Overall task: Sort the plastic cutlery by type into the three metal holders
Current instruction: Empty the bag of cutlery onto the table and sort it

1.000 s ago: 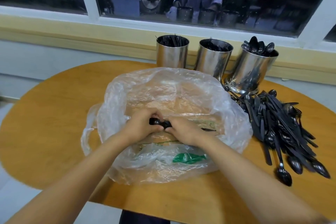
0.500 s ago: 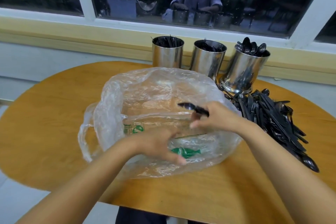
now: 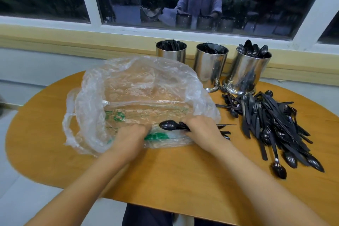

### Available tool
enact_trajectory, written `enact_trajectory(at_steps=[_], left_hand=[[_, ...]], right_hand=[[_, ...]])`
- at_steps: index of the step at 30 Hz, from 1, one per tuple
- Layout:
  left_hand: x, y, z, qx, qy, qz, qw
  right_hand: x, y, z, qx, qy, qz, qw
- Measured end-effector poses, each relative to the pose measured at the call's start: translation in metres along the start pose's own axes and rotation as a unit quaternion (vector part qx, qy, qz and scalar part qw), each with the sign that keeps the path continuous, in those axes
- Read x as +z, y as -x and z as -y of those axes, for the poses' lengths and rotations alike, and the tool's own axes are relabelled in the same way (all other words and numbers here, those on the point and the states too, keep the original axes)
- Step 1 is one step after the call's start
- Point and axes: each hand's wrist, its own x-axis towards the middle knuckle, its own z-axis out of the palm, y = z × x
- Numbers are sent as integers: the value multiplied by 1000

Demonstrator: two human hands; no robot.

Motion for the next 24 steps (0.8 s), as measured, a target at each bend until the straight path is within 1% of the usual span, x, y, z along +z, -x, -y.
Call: enact_trajectory(at_steps=[4, 9, 12, 14, 15, 17, 19, 20, 22, 24], left_hand=[[2, -16, 44, -65, -63, -30, 995], [5, -40, 103, -139, -64, -34, 988], [9, -53, 132, -164, -18, -30, 986], [13, -60, 148, -160, 42, -27, 986], [13, -63, 154, -150, 71, -19, 986], [6, -66, 161, -126, 115, 11, 985], [-10, -64, 158, -103, 164, 45, 980], [-20, -63, 154, -97, 192, 46, 976], [-39, -65, 140, -92, 238, 19, 967], [-50, -76, 119, -68, 266, -32, 961]], right_hand=[[14, -41, 30, 1, -26, -35, 999], [18, -97, 65, -27, -48, -45, 997], [22, -125, 77, -37, -48, -38, 997], [26, -139, 80, -40, -63, -38, 996], [25, -143, 80, -43, -79, -45, 995], [22, -146, 75, -44, -123, -82, 988], [14, -143, 61, -24, -174, -140, 975], [10, -140, 51, -4, -199, -172, 965], [3, -134, 25, 57, -234, -218, 946], [1, -132, -5, 129, -217, -231, 940]])
